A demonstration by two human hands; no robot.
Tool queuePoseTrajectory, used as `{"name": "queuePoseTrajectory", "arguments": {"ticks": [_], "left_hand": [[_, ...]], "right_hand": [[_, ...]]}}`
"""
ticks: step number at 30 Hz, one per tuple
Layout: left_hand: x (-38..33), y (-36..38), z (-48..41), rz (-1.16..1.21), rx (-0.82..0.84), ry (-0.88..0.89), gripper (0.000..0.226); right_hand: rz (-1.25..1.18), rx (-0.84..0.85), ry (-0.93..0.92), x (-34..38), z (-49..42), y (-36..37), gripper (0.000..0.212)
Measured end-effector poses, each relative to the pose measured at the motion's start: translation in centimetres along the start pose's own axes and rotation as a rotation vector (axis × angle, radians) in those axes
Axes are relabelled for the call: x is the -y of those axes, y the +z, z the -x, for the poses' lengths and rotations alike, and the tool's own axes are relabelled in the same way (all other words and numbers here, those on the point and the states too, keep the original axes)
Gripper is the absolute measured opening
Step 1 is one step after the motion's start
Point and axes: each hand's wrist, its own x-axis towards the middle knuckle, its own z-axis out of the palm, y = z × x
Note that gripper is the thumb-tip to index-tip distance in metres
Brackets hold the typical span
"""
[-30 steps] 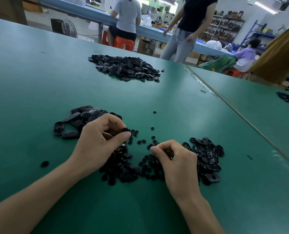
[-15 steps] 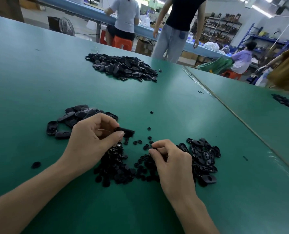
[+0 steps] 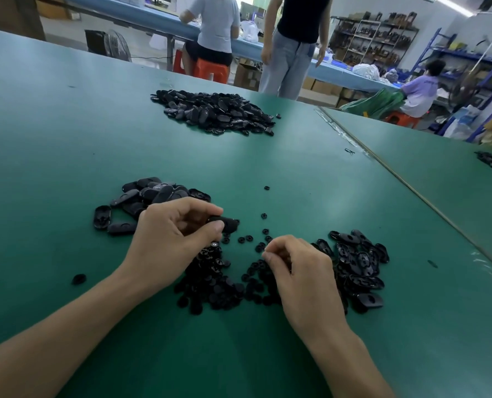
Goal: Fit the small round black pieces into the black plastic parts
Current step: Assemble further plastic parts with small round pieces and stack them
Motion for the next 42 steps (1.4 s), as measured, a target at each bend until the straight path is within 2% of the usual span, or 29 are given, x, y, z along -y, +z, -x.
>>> {"name": "queuePoseTrajectory", "arguments": {"ticks": [7,11,21,25,32,37,42], "left_hand": [[0.0,-0.1,0.0,-0.036,0.022,0.017,0.017],[-0.1,-0.1,0.0,-0.038,0.036,0.010,0.016],[-0.2,0.3,0.3,0.076,0.077,-0.006,0.023],[-0.3,1.0,0.6,0.130,0.097,-0.037,0.024],[-0.3,1.1,0.4,0.163,0.129,-0.078,0.024],[-0.4,1.0,0.3,0.159,0.128,-0.083,0.023],[-0.3,1.0,0.3,0.149,0.142,-0.081,0.023]], "right_hand": [[0.035,0.013,0.009,0.1,0.0,-0.1,0.015],[-0.001,-0.042,0.019,0.3,0.0,-0.2,0.019],[-0.273,-0.136,0.004,0.9,-0.1,0.1,0.017],[-0.489,-0.102,0.073,1.0,-0.1,0.2,0.018],[-0.602,-0.063,0.094,1.7,0.0,0.5,0.028],[-0.755,0.012,0.178,1.9,-0.1,0.5,0.021],[-0.851,0.011,0.229,1.9,-0.2,0.5,0.017]]}}
